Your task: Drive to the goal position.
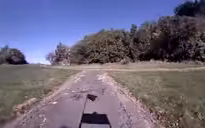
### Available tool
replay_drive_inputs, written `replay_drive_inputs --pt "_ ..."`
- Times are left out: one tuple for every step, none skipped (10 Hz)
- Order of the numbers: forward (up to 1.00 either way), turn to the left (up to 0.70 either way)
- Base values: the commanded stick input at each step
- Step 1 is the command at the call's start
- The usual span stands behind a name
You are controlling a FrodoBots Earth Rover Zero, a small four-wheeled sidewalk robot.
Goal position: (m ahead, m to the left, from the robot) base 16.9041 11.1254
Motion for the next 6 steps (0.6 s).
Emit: replay_drive_inputs --pt "0.85 0.02" --pt "0.85 0.02" --pt "0.85 0.02" --pt "0.85 0.02" --pt "0.85 0.03" --pt "0.85 0.02"
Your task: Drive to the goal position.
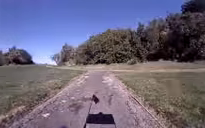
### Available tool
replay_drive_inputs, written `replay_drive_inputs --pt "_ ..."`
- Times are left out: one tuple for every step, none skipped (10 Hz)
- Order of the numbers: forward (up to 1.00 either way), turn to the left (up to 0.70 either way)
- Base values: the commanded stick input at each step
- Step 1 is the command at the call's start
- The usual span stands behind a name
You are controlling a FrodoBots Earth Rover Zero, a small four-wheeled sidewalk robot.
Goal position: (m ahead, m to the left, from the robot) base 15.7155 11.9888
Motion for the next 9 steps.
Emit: replay_drive_inputs --pt "0.85 0.02" --pt "0.87 0.03" --pt "0.94 0.02" --pt "1.0 0.02" --pt "1.0 0.02" --pt "1.0 0.02" --pt "1.0 0.02" --pt "1.0 0.02" --pt "1.0 0.02"
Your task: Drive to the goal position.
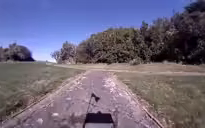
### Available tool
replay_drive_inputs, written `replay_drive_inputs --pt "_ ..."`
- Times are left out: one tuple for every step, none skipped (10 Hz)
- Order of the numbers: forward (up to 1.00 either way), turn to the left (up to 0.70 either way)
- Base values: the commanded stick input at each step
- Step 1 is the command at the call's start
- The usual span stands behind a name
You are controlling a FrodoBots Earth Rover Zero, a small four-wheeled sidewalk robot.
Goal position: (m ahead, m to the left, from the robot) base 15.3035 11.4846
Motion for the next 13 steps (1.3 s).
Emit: replay_drive_inputs --pt "1.0 0.02" --pt "1.0 0.02" --pt "1.0 0.02" --pt "1.0 0.02" --pt "1.0 0.02" --pt "1.0 0.02" --pt "1.0 0.02" --pt "1.0 0.02" --pt "1.0 0.02" --pt "1.0 0.02" --pt "1.0 0.02" --pt "1.0 0.02" --pt "1.0 0.02"
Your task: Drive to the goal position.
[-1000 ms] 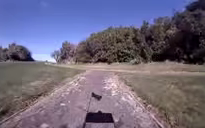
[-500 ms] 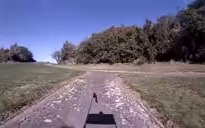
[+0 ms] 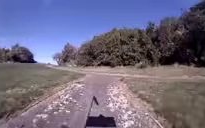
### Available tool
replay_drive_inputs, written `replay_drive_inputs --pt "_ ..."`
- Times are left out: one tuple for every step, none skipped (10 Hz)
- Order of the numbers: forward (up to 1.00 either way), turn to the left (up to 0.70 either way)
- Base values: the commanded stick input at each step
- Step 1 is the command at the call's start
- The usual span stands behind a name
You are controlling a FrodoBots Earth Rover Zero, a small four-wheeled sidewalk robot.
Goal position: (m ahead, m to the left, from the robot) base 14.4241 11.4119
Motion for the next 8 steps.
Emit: replay_drive_inputs --pt "1.0 0.02" --pt "1.0 0.02" --pt "1.0 0.02" --pt "1.0 0.02" --pt "1.0 0.02" --pt "1.0 0.02" --pt "1.0 0.02" --pt "1.0 0.02"
